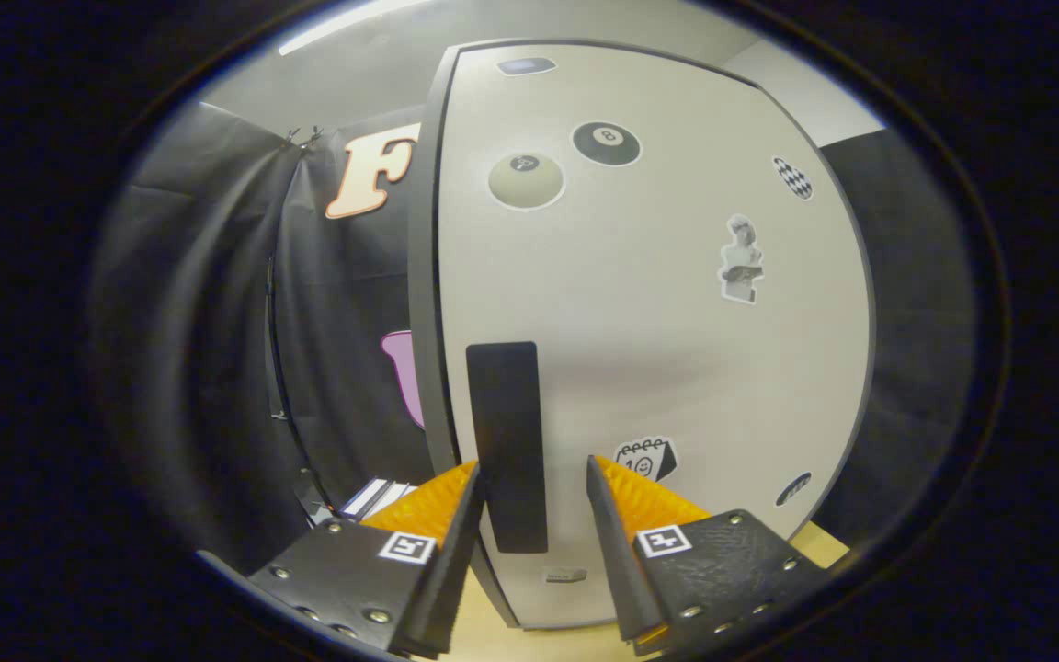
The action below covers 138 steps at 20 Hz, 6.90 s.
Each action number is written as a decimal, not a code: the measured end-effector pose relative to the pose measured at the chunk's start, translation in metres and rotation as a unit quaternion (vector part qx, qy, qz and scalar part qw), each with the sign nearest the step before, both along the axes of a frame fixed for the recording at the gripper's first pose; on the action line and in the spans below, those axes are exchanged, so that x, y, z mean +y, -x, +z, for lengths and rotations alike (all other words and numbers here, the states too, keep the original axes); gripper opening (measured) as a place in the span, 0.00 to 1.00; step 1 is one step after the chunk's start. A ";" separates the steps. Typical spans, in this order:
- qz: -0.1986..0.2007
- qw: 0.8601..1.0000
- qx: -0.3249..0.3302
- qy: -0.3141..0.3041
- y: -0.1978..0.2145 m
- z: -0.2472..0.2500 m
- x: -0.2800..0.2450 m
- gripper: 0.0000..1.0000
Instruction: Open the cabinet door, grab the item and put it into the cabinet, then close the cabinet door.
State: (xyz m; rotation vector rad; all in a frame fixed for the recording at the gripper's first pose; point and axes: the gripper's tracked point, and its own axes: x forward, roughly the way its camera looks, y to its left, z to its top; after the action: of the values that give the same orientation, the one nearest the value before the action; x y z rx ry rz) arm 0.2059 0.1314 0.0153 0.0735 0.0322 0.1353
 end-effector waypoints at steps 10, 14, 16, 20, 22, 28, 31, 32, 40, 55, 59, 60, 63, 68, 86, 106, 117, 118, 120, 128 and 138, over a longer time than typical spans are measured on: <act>-0.004 1.000 -0.002 0.007 0.002 -0.002 0.006 0.23; -0.008 1.000 -0.003 0.007 0.017 -0.002 0.000 0.22; -0.009 1.000 -0.001 0.010 0.036 0.000 -0.003 0.22; -0.011 1.000 0.015 0.010 0.075 0.002 -0.021 0.22; -0.019 1.000 0.018 0.013 0.098 0.003 -0.041 0.22; -0.026 0.999 0.020 0.000 0.134 0.001 -0.084 0.13; -0.031 0.999 0.023 -0.006 0.155 0.002 -0.105 0.13; -0.039 0.999 0.022 -0.003 0.159 0.003 -0.113 0.13; -0.114 0.994 0.007 -0.003 0.200 0.004 -0.217 0.12; -0.064 0.998 -0.010 0.003 0.198 0.012 -0.353 0.01; -0.033 0.999 -0.022 -0.007 0.193 0.011 -0.369 0.01; -0.028 0.999 -0.025 -0.011 0.192 0.012 -0.371 0.01; -0.024 0.999 -0.026 -0.011 0.192 0.011 -0.371 0.01; -0.062 0.998 -0.005 0.009 0.218 0.001 -0.375 0.01; 0.066 0.993 0.096 0.005 0.196 -0.107 -0.127 0.79; 0.074 0.947 0.314 0.009 0.121 -0.409 -0.018 1.00; 0.072 0.950 0.302 0.021 0.119 -0.393 -0.022 0.57; 0.075 0.954 0.290 0.022 0.117 -0.374 -0.024 0.57; 0.075 0.963 0.258 0.021 0.109 -0.326 -0.032 0.57; 0.066 0.994 0.092 0.005 0.043 -0.113 -0.061 0.56; 0.035 0.999 0.016 0.007 -0.129 -0.037 -0.079 0.56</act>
State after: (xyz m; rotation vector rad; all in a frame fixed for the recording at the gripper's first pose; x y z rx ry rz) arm 0.3347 0.0523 -0.0214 0.0611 0.0676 0.2042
